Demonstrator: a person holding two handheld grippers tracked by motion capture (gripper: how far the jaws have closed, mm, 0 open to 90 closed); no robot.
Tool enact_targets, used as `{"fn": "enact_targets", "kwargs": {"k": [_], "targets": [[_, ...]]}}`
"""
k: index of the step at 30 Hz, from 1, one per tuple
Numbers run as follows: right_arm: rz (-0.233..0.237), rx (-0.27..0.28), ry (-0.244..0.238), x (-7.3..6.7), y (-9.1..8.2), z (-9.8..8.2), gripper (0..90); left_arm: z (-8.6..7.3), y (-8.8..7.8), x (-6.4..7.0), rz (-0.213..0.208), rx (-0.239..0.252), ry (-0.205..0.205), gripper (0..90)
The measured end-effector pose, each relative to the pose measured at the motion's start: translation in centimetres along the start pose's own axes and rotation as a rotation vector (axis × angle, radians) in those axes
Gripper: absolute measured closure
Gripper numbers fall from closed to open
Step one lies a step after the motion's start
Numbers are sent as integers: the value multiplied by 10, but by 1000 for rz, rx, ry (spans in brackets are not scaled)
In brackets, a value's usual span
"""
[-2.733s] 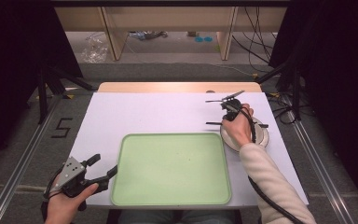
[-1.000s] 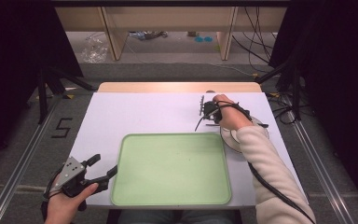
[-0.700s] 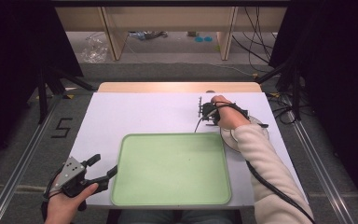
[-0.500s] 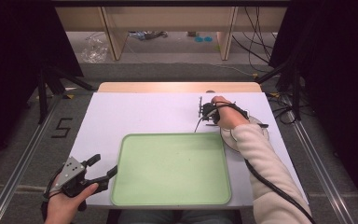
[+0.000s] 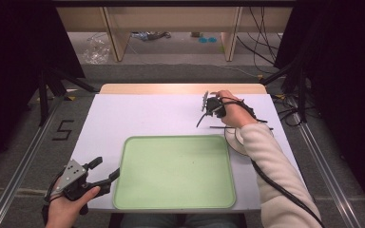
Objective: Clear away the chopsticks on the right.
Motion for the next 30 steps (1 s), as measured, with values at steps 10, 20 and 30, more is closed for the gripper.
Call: {"fn": "enact_targets", "kwargs": {"k": [10, 20, 30], "targets": [[-65, 117, 22, 5, -26, 23, 879, 0, 0, 0, 1, 0, 0, 216], [-106, 236, 124, 8, -46, 33, 879, 0, 0, 0, 0, 0, 0, 216], [-130, 353, 258, 19, -63, 34, 880, 0, 0, 0, 3, -2, 0, 216]]}}
Point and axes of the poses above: each handheld gripper's, and its own axes: y roughly forward along the jaws, z roughly out of its top, x roughly to its right, the point moved 6 cm from there along y, roughly forward along the jaws, and after that the axes turned 8 degrees about x, right-handed, at the moved point
